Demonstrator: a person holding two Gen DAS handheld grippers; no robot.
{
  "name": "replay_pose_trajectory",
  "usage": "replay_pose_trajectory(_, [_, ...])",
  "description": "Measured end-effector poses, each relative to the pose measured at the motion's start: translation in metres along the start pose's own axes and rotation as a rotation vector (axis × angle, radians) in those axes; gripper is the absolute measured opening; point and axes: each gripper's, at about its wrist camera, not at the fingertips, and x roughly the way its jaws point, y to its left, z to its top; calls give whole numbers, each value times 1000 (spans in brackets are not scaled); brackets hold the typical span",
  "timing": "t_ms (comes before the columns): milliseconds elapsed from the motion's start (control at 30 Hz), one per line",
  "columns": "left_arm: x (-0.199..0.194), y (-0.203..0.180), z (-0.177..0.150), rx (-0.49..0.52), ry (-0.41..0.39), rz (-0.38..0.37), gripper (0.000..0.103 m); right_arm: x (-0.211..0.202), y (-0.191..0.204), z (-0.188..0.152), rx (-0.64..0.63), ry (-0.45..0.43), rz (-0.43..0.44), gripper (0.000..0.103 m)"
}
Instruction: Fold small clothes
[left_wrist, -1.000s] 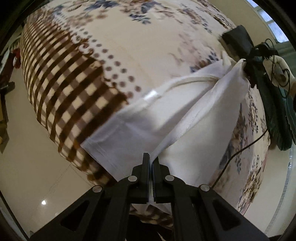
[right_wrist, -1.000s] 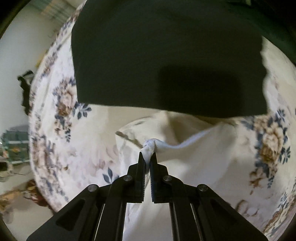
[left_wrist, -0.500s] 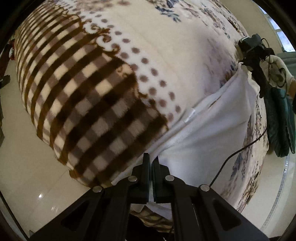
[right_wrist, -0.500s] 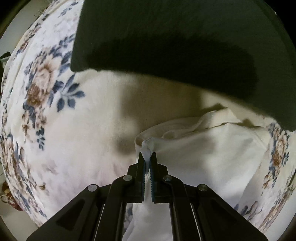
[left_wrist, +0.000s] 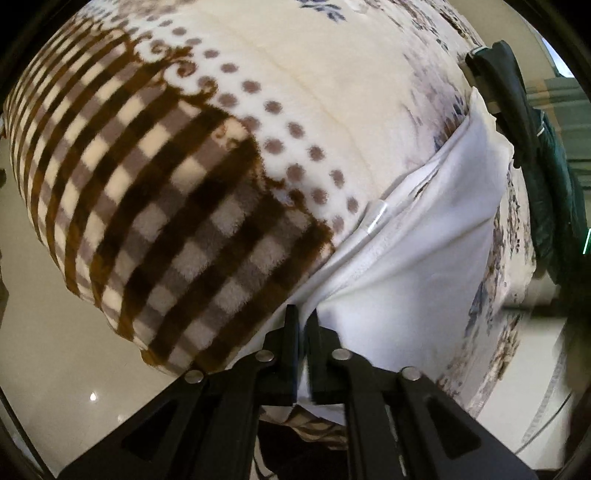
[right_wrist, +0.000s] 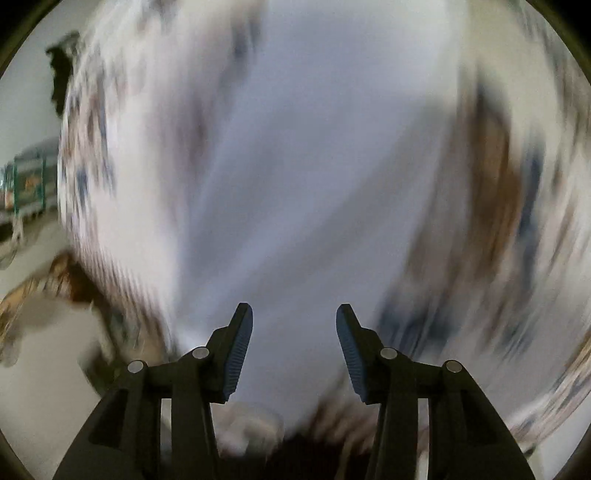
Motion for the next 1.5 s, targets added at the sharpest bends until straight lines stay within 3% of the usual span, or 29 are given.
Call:
replay_pose_trajectory(133, [-2, 4, -7, -57, 35, -20, 6, 90, -33, -80, 106, 145, 105, 49])
replay_pose_trajectory(267, [2, -4, -21, -8, 49, 35, 7, 133, -45, -117, 172, 155, 219, 49])
replay_pose_trajectory(333, [-1, -12, -28, 24, 11, 84, 2, 138, -51, -127, 207, 106, 235, 27])
replay_pose_trajectory(367, [-4, -14, -31, 30, 0, 89, 1, 138, -56, -132, 223, 76, 234, 7])
replay_pose_trajectory(467, [-21, -20, -35, 42, -52, 117, 1, 139, -72, -147, 267, 32, 236, 2])
replay_pose_trajectory(533, [-32, -16, -35, 12, -66, 79, 1, 135, -81, -158, 255, 13, 214, 0])
replay_pose_trajectory(667, [-42, -10, -31, 11, -78, 79, 1, 140, -97, -183, 239, 16, 186, 0])
replay_pose_trajectory(767, [-37, -2, -30, 24, -65, 93, 1, 149, -102, -205, 240, 15, 243, 0])
replay_pose_trajectory(867, [-28, 1, -28, 21, -48, 90, 1, 158, -85, -210, 253, -7, 339, 3])
replay_pose_trajectory(933, [-27, 1, -28, 28, -42, 89, 1, 152, -84, -210, 264, -26, 383, 26])
replay_pose_trajectory(967, [-26, 1, -28, 30, -38, 87, 1, 151, -82, -208, 269, -37, 395, 48])
replay_pose_trajectory(1000, [-26, 2, -28, 32, -35, 86, 1, 154, -75, -200, 277, -35, 385, 54])
replay_pose_trajectory(1067, [-25, 4, -27, 30, -29, 80, 1, 162, -72, -197, 291, -12, 409, 54])
replay_pose_trajectory(1133, [-23, 6, -28, 24, -12, 70, 1, 171, -66, -198, 311, -6, 405, 9])
replay_pose_trajectory(1167, [-22, 6, -28, 26, -1, 68, 1, 176, -66, -201, 330, -7, 407, 6])
replay_pose_trajectory(1267, [-19, 9, -29, 39, 19, 69, 1, 183, -60, -207, 313, -42, 315, 5])
replay_pose_trajectory(1500, [-6, 14, -26, 36, 35, 82, 1, 188, -28, -222, 247, -52, 206, 5])
